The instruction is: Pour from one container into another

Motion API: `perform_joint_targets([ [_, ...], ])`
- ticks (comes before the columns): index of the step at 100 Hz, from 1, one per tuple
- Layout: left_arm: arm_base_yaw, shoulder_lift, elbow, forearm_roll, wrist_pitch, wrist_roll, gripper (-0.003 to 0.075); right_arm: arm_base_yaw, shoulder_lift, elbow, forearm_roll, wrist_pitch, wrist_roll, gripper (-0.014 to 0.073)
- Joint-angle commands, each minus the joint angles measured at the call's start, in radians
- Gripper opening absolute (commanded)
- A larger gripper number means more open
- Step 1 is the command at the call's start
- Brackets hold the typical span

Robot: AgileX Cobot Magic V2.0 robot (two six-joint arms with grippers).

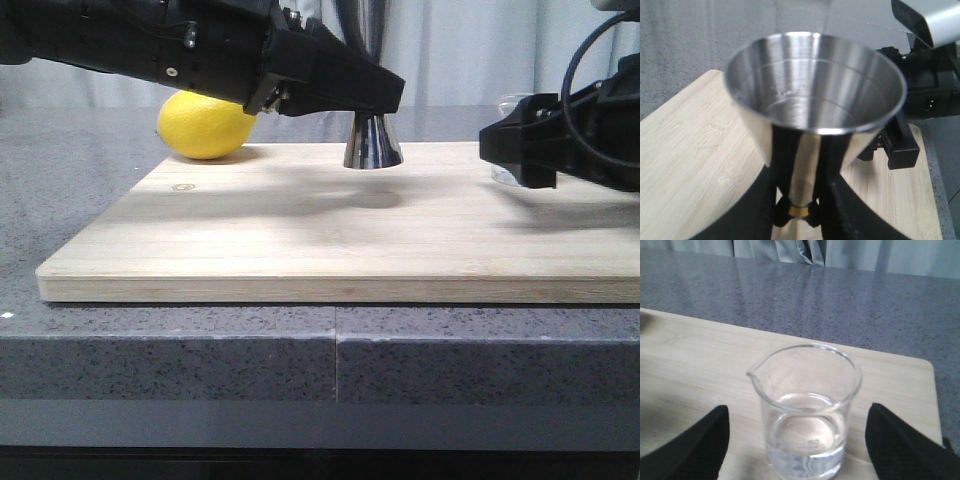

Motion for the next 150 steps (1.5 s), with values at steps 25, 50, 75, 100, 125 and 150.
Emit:
perform_joint_targets([
  [25,0.003,-0.058,-0.032,-0.055,0.069,-0.010,-0.0013,-0.038,-0.018,-0.025,-0.004,-0.104,-0.006,0.0449],
  [50,0.003,-0.058,-0.032,-0.055,0.069,-0.010,-0.0013,-0.038,-0.018,-0.025,-0.004,-0.123,-0.006,0.0382],
  [75,0.003,-0.058,-0.032,-0.055,0.069,-0.011,-0.0013,-0.038,0.023,-0.025,-0.004,-0.152,-0.006,0.0382],
  [100,0.003,-0.058,-0.032,-0.053,0.069,-0.024,-0.0013,-0.038,0.063,-0.025,-0.009,-0.207,-0.006,0.0382],
  [125,0.003,-0.058,-0.032,-0.053,0.069,-0.024,-0.0013,-0.038,0.063,-0.043,-0.009,-0.197,-0.006,0.0382],
  [150,0.003,-0.058,-0.032,-0.041,0.069,-0.027,-0.0013,-0.038,0.063,-0.086,-0.009,-0.160,-0.006,0.0382],
])
